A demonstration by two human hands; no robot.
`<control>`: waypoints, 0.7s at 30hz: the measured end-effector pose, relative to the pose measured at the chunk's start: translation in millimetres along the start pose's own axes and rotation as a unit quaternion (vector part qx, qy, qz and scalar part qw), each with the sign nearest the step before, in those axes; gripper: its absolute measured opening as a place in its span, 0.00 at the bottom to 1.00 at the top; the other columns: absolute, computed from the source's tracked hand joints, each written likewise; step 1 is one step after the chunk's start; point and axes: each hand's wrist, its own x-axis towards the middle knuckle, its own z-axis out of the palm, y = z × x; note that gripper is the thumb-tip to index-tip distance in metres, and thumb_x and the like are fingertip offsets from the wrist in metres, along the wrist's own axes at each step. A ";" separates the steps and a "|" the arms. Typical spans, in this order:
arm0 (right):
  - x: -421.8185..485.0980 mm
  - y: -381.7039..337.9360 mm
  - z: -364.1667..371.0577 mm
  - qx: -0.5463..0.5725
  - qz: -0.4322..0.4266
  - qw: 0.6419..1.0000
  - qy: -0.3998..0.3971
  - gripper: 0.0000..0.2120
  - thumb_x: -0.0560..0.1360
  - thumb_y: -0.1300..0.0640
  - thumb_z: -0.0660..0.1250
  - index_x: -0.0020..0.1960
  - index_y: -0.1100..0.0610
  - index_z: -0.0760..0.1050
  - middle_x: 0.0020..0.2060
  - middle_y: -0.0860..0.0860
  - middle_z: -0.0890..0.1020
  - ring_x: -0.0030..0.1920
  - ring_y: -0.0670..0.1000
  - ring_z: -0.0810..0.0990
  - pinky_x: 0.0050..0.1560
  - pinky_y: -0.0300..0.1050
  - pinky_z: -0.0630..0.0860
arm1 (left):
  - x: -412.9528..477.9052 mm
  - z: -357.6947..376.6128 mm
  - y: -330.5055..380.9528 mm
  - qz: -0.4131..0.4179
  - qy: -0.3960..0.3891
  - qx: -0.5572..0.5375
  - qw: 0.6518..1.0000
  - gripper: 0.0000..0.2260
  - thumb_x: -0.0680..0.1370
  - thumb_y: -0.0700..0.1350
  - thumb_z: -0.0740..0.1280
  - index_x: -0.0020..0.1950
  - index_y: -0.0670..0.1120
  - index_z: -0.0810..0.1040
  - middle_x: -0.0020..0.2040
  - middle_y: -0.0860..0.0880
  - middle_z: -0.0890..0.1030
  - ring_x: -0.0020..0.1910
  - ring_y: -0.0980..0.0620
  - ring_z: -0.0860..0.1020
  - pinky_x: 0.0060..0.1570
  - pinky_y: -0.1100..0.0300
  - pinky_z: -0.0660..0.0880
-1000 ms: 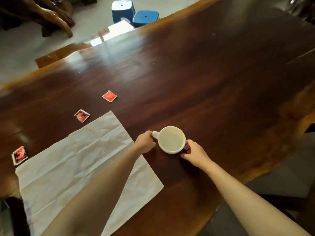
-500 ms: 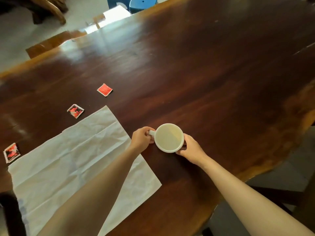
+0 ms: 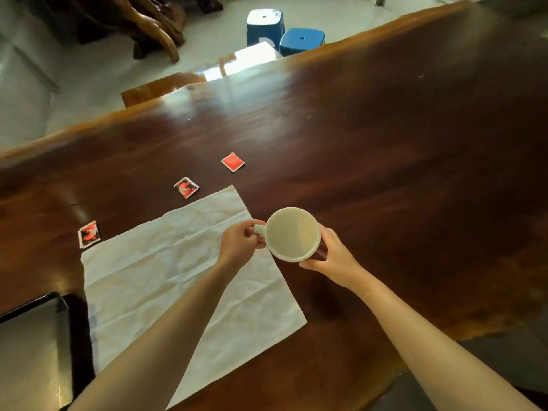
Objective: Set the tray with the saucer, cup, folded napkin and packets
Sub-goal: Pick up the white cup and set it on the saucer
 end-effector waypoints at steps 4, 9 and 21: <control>4.8 -31.0 28.9 0.039 -0.058 0.997 -0.044 0.37 0.66 0.62 0.76 0.63 0.38 0.61 0.62 0.42 0.65 0.63 0.42 0.68 0.61 0.33 0.67 | -14.7 -45.7 -6.3 -0.006 0.033 -0.063 0.997 0.19 0.71 0.26 0.58 0.46 0.44 0.82 0.42 0.40 0.82 0.40 0.43 0.82 0.46 0.47 0.81; 7.5 -71.0 75.7 0.060 -0.104 0.988 -0.094 0.35 0.66 0.62 0.76 0.61 0.36 0.62 0.62 0.44 0.68 0.64 0.43 0.70 0.61 0.35 0.69 | -41.3 -109.6 -20.2 -0.013 0.101 -0.063 0.993 0.20 0.70 0.26 0.57 0.49 0.44 0.82 0.45 0.38 0.82 0.39 0.44 0.83 0.43 0.52 0.82; -7.5 -147.1 250.0 0.045 -0.170 0.960 -0.220 0.37 0.66 0.69 0.74 0.65 0.45 0.62 0.63 0.51 0.70 0.62 0.46 0.73 0.58 0.32 0.71 | -140.8 -271.1 -106.9 -0.059 0.242 -0.105 0.963 0.14 0.76 0.33 0.62 0.54 0.47 0.80 0.47 0.44 0.82 0.43 0.48 0.83 0.42 0.54 0.82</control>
